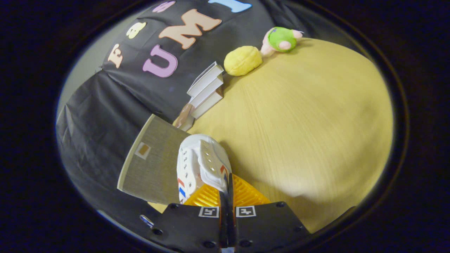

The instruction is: Open the storage box then place both shoes into the box .Put the left shoe in first, then the right shoe, with the right side of both shoes facing outward in a uniform manner.

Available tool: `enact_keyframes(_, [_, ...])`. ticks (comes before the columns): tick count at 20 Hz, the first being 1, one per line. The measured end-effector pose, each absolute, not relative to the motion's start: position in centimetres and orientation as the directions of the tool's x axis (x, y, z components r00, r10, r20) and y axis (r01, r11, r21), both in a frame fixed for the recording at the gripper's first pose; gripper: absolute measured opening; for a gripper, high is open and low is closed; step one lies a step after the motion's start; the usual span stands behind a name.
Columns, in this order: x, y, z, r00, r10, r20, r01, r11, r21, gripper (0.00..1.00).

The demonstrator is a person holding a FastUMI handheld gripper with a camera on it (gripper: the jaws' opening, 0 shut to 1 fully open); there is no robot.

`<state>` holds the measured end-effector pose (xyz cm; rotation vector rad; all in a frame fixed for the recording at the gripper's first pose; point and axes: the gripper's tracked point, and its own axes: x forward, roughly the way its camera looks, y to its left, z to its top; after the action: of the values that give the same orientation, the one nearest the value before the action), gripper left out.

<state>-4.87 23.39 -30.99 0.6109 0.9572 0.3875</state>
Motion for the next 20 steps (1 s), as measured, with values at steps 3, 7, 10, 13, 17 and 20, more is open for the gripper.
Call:
enact_keyframes(3, [-4.7, 23.8, -28.5, 0.552, 0.577, -0.602, -0.033, 0.737, 0.676, 0.04])
enact_keyframes(7, [-4.2, 25.3, -22.6, 0.580, 0.625, -0.522, -0.082, 0.683, 0.726, 0.03])
enact_keyframes(10, [-3.6, 27.6, -18.1, 0.598, 0.650, -0.470, -0.143, 0.663, 0.735, 0.04])
enact_keyframes(13, [-3.4, 31.2, -14.6, 0.597, 0.667, -0.445, -0.187, 0.655, 0.732, 0.04])
enact_keyframes(17, [-3.4, 38.2, -12.3, 0.577, 0.694, -0.431, -0.247, 0.651, 0.717, 0.03])
enact_keyframes(20, [-3.6, 43.6, -12.4, 0.541, 0.711, -0.449, -0.278, 0.656, 0.702, 0.03])
